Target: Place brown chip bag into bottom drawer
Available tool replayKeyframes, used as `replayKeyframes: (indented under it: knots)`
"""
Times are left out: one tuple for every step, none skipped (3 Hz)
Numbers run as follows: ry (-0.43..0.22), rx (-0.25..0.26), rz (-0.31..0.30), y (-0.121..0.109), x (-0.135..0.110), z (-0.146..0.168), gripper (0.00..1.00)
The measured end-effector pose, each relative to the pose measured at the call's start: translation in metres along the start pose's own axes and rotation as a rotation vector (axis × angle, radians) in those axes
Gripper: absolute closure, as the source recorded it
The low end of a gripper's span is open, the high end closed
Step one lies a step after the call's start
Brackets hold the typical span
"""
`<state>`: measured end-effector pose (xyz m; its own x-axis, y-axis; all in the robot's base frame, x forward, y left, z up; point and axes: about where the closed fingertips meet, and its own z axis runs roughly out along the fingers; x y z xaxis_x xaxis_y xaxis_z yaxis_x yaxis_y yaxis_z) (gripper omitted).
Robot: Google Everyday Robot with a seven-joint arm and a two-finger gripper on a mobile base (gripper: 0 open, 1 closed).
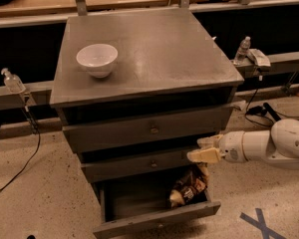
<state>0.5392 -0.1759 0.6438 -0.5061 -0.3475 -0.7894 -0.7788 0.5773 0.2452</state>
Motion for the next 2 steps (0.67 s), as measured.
replayKeyframes:
  knots:
    - [0.001, -0.004, -0.001, 0.0011, -0.0003, 0.0019, 0.00]
    - [0.001, -0.004, -0.001, 0.0011, -0.0003, 0.0019, 0.00]
